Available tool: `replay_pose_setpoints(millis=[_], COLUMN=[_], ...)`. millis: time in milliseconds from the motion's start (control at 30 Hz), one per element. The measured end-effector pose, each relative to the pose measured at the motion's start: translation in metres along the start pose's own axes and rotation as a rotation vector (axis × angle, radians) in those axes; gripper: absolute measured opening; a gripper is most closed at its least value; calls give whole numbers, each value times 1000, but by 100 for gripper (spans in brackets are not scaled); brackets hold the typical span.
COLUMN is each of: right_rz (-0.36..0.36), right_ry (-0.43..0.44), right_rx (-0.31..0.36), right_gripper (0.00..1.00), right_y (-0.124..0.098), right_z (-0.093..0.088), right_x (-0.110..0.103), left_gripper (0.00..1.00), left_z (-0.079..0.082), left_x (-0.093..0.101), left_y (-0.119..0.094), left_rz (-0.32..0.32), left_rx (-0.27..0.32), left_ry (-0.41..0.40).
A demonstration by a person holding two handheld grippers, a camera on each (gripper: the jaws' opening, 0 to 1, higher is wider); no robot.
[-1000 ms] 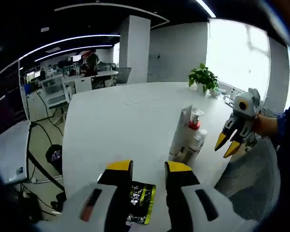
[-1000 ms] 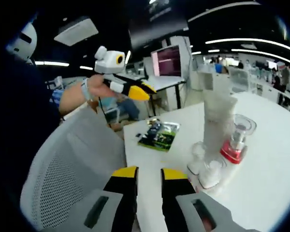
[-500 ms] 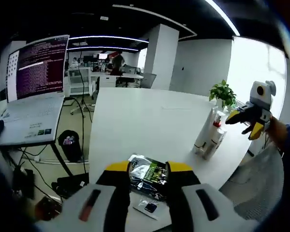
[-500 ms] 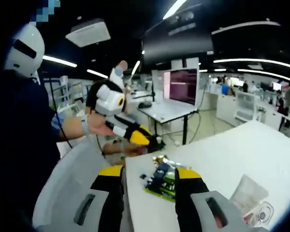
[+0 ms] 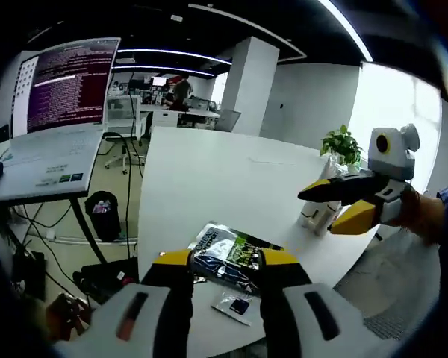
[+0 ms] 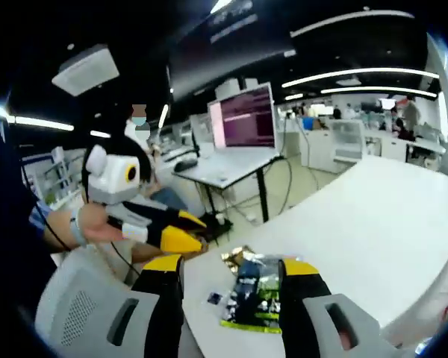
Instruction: Arrange the skincare products in the storage area until every visible bottle or jar stands upright without overlapping.
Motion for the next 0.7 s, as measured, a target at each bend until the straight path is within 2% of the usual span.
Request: replay_pose_setpoints(millis=[33, 233, 433, 533, 700], right_rz=[10, -39, -35, -55, -92], right_ry=[-7, -13, -58, -53, -29], right_rx=[-27, -55, -103, -137, -200], right_gripper=[49, 52, 56, 58, 59], right_y=[0, 5, 6, 7, 6], right_z=[-6, -11, -21, -30, -48], right_x=[0, 5, 4, 9, 18], left_gripper=[29, 28, 29, 29, 29], left_z=[-2, -14, -22, -27, -42], left_x=[-2, -2, 3, 4, 4], left_y=[0, 1, 7, 11, 14], left_rz=[-2, -10, -32, -38, -50], left_rx=[-9, -39, -67, -84, -122], left_ry=[0, -21, -21, -15, -51])
Point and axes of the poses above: the point that each gripper's makers call its tool centre point, and the gripper's own axes: y roughly forward along the fingers, x roughly to its right, z roughly out of its top, the point moved 6 cm from there along -y, roughly backward along the fingers, and after that the axes turned 12 degrees about x, right-handed, at the moved point
